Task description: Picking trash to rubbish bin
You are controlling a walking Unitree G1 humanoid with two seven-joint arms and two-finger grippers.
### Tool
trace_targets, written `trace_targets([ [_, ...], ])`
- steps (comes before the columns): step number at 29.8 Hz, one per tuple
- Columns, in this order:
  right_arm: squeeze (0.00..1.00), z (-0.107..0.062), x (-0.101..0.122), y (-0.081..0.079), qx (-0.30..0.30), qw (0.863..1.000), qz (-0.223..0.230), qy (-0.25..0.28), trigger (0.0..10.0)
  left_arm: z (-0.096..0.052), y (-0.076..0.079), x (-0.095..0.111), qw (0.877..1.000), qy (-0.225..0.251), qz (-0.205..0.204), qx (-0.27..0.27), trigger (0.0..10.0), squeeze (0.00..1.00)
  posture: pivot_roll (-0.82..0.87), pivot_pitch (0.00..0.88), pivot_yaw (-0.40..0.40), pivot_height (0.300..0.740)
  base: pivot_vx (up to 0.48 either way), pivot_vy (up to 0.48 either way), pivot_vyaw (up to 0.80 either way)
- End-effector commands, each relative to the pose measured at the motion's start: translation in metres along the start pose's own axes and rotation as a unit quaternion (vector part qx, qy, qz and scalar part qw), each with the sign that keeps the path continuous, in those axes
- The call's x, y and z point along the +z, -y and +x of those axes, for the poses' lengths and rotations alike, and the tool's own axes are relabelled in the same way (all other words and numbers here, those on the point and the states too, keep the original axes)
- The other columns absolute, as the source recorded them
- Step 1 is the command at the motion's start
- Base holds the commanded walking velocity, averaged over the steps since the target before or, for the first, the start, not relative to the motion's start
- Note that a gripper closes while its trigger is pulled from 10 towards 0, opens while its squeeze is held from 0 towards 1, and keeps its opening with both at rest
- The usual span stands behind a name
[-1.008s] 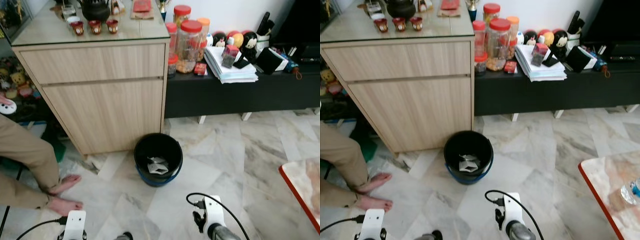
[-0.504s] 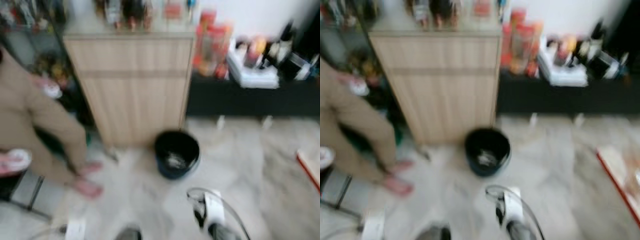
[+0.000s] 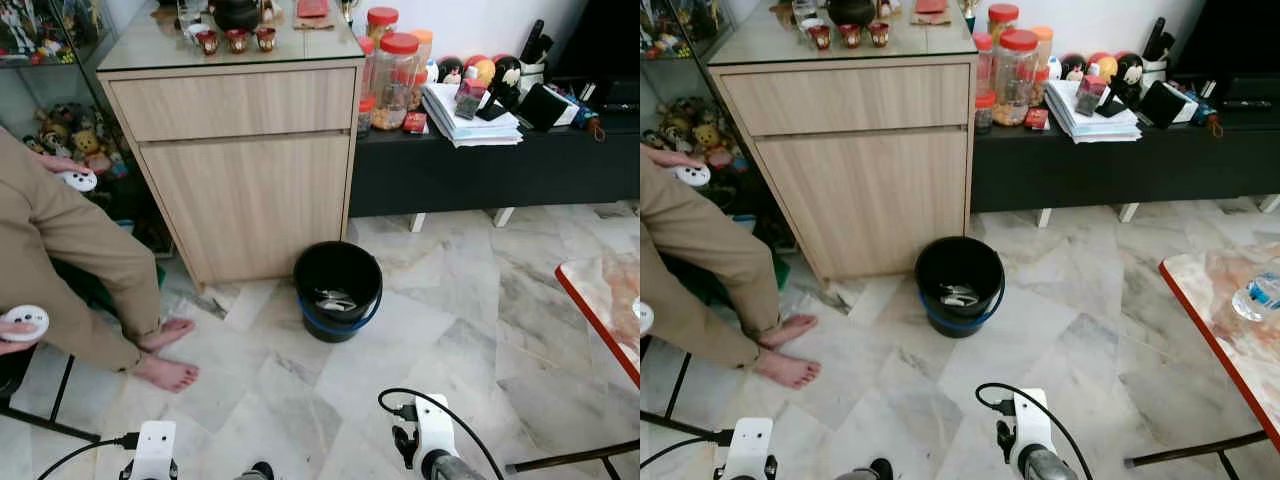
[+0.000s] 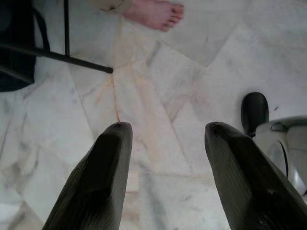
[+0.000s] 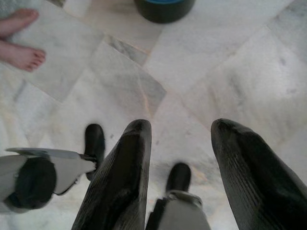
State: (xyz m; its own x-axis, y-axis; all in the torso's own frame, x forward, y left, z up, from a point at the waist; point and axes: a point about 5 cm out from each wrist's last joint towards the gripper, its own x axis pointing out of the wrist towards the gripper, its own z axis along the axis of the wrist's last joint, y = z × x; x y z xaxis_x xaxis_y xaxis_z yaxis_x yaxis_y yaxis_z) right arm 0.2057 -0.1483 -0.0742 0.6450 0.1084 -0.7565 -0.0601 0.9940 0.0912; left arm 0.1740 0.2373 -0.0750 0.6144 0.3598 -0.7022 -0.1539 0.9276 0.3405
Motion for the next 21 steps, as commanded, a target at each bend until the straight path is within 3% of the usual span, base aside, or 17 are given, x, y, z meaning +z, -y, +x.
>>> trace_targets([
  [1, 0.0, -0.0006, -0.0032, 0.0011, -0.002, 1.0, 0.001, -0.007, 10.0, 0.0002, -0.0012, -0.0007, 1.0, -0.002, 0.0, 0.001, 10.0, 0.0, 0.12, 0.112, -0.043, 0.74, 0.0, 0.0, -0.8],
  [14, 0.0, -0.0005, -0.0038, -0.0006, -0.003, 1.0, -0.001, -0.007, 10.0, 0.0002, -0.0024, -0.0015, 1.0, -0.004, -0.002, 0.001, 10.0, 0.0, 0.12, 0.107, -0.032, 0.74, 0.0, 0.0, -0.8],
  [21, 0.0, -0.0009, -0.005, 0.0007, -0.007, 1.0, 0.0, -0.009, 10.0, 0.0008, -0.0039, -0.0005, 1.0, -0.004, 0.007, 0.0, 10.0, 0.0, 0.12, 0.093, -0.025, 0.74, 0.0, 0.37, -0.8],
])
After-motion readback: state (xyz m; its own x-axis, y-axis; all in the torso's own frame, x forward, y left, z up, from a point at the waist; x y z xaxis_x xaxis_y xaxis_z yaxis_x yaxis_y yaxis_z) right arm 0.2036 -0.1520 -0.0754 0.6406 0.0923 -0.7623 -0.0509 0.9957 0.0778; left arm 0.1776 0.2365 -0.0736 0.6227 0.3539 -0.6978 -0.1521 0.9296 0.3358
